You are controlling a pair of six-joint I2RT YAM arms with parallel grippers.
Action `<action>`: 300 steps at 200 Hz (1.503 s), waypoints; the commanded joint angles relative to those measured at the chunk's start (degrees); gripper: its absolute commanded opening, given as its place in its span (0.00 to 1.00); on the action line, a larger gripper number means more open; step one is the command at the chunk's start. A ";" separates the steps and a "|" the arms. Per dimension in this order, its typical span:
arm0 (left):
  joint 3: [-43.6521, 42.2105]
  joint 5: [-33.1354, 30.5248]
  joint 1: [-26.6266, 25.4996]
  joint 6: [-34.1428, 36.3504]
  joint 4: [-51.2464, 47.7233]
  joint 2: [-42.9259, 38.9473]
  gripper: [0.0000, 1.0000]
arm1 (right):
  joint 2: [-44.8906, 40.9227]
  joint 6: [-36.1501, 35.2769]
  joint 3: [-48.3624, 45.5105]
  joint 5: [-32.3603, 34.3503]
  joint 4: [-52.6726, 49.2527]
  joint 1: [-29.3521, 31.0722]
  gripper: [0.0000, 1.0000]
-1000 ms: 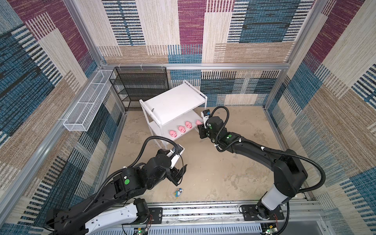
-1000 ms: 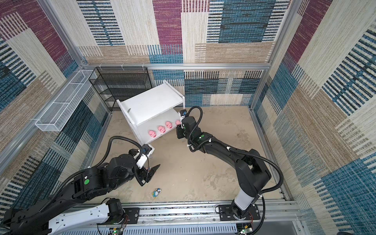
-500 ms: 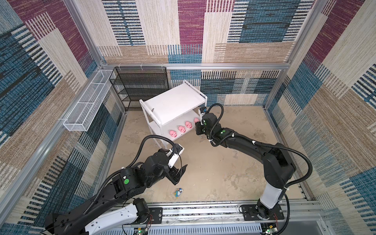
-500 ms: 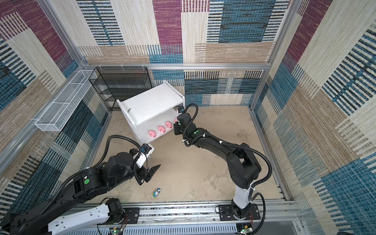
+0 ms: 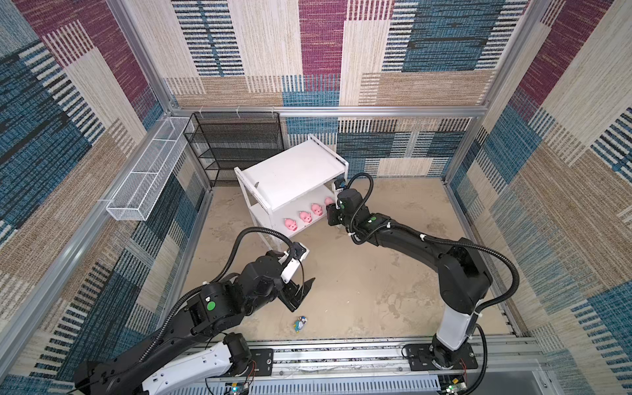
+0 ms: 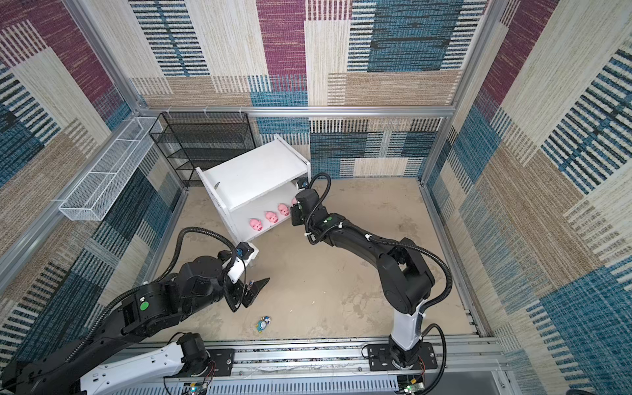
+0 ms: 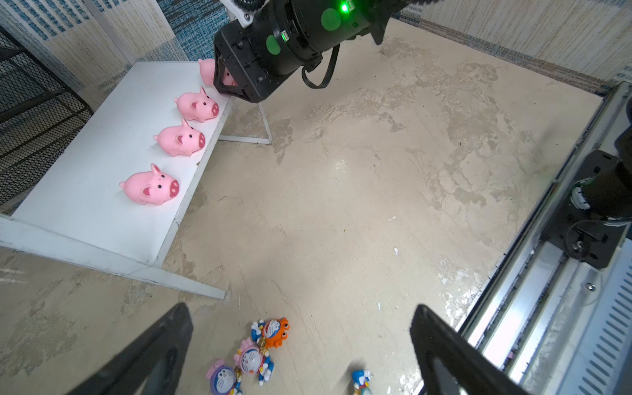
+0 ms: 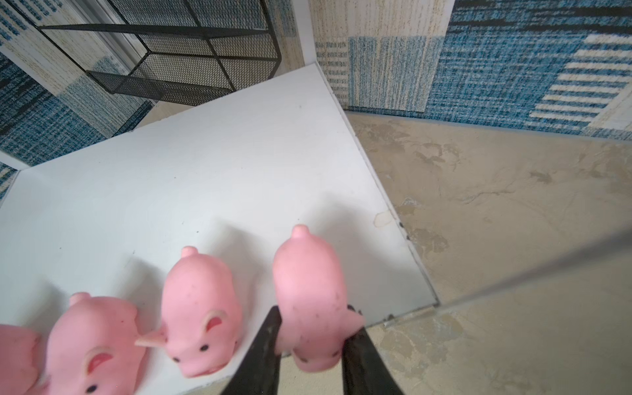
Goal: Place and organize the plastic toys onto the shelf
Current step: 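Lower the pig beside the other pigs and open the right gripper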
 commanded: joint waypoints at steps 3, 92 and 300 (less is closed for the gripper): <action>-0.10 0.19 0.20 0.92 1.54 -0.17 0.99 | 0.05 0.58 0.53 -0.47 0.80 0.11 0.33; -0.27 0.28 0.33 0.81 1.34 -1.11 0.99 | 0.54 0.44 1.94 -1.01 0.34 0.19 0.38; -0.25 0.90 0.55 0.90 1.69 -1.79 0.99 | -8.18 2.42 -5.03 0.31 -0.36 -0.73 0.40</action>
